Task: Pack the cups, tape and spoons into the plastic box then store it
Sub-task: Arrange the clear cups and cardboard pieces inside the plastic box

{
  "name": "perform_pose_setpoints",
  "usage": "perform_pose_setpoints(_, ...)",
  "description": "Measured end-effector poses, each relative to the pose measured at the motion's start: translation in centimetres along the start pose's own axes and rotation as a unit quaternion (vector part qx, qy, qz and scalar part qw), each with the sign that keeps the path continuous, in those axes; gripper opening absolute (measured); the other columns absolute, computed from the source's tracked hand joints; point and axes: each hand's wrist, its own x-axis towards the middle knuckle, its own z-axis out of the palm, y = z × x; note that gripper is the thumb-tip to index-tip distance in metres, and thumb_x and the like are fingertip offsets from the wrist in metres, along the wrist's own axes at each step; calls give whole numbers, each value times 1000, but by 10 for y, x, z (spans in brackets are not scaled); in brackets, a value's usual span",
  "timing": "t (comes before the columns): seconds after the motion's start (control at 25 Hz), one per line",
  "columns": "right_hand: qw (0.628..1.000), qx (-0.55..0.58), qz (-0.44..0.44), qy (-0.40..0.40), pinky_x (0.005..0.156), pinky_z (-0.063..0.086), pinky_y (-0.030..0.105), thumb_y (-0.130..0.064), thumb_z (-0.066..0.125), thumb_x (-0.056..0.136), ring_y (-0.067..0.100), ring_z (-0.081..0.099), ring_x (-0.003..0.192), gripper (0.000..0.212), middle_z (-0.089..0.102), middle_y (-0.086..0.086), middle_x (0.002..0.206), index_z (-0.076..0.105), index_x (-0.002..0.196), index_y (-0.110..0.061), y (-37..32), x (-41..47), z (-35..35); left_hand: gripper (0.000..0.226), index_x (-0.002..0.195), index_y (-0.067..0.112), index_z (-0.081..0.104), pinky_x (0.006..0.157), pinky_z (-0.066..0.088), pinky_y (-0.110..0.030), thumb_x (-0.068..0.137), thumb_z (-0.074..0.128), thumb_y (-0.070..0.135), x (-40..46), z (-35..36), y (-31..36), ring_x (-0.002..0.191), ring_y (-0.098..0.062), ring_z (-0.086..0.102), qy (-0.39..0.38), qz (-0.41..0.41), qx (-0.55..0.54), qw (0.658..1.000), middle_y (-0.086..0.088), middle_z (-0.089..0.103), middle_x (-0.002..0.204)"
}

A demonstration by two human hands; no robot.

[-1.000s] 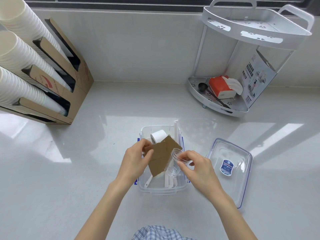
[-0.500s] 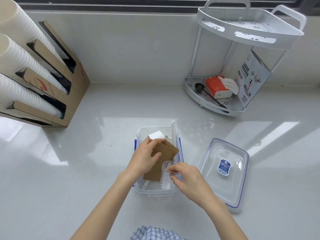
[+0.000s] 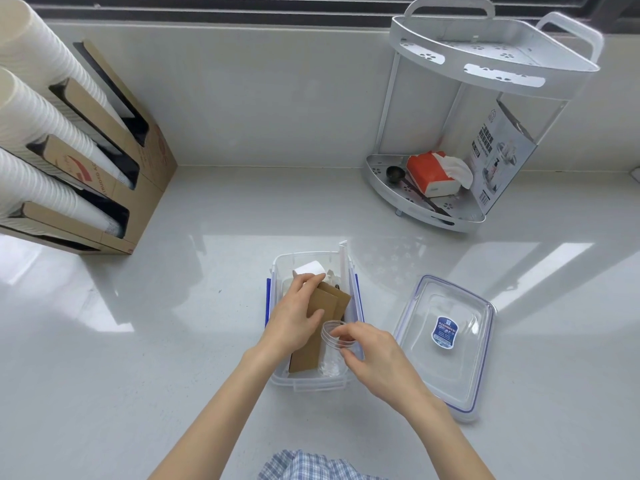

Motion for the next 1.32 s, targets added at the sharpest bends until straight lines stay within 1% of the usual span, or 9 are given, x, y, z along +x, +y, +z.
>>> perform_pose_setpoints(0.2, 1000, 1, -4, 2, 94, 43, 20, -12, 52, 89, 9, 57, 105, 28, 63, -1, 115, 58, 115, -18, 0, 0, 1, 42, 122, 18, 44, 81, 41, -25, 82, 52, 10, 2, -1, 3, 102, -16, 47, -21, -20, -15, 999, -1, 47, 120)
perform_pose_setpoints(0.36, 1000, 2, 0, -3, 96, 43, 22, -12, 51, 89, 11, 56, 106, 29, 63, -1, 116, 57, 116, -18, 0, -1, 1, 21, 103, 13, 56, 66, 42, -22, 83, 53, 16, 3, -4, 5, 79, -15, 52, -65, -59, -31, 996, -3, 59, 94)
perform_pose_setpoints(0.44, 1000, 3, 1, -2, 95, 43, 21, -12, 51, 89, 10, 56, 106, 29, 63, -1, 116, 57, 117, -18, 0, -1, 1, 16, 97, 12, 59, 61, 41, -20, 84, 53, 18, -1, -6, 5, 75, -14, 52, -63, -61, -37, 995, -4, 62, 89)
perform_pose_setpoints(0.64, 1000, 18, -2, -2, 88, 39, 13, -19, 54, 88, 1, 52, 93, 31, 63, -4, 110, 55, 119, -21, -1, -2, 0, 18, 100, 14, 59, 56, 40, -13, 85, 52, 20, -6, -35, 11, 74, -12, 54, 72, -104, -122, 984, 0, 61, 87)
perform_pose_setpoints(0.8, 994, 77, 28, 73, 72, 37, -3, -27, 53, 89, 0, 54, 87, 29, 55, -8, 100, 57, 116, -19, -8, 6, -1, 8, 91, 21, 59, 56, 46, -6, 86, 53, 19, -18, -57, 13, 79, -8, 57, 112, -122, -281, 945, 8, 63, 85)
perform_pose_setpoints(0.92, 981, 148, 59, 106, 67, 36, -5, -22, 51, 90, -11, 53, 81, 27, 57, -9, 95, 57, 116, -19, -19, 19, -2, 16, 100, 15, 60, 74, 51, -16, 86, 53, 18, -28, -58, 17, 86, -12, 60, 82, -129, -356, 922, 2, 65, 91)
perform_pose_setpoints(1.04, 972, 210, 63, 84, 60, 39, -2, -20, 49, 91, -13, 56, 71, 16, 62, -14, 84, 62, 99, -25, -27, 24, -1, 20, 104, 12, 61, 84, 49, -28, 85, 54, 17, -35, -52, 20, 91, -16, 61, 55, -136, -383, 912, -3, 66, 96)
perform_pose_setpoints(1.16, 963, 237, 86, 94, 56, 42, 1, -20, 52, 90, -3, 59, 70, 12, 66, -9, 80, 64, 91, -22, -26, 25, 0, 22, 104, 10, 61, 82, 50, -30, 86, 54, 18, -39, -47, 17, 89, -18, 61, 67, -155, -386, 907, -5, 67, 96)
perform_pose_setpoints(1.32, 952, 217, 87, 200, 58, 40, 0, -16, 55, 88, -8, 56, 65, 11, 62, -11, 77, 65, 92, -19, -28, 24, -4, 21, 99, 9, 61, 71, 53, -32, 88, 49, 23, -41, -50, 9, 78, -17, 61, 113, -194, -363, 904, -4, 65, 85)
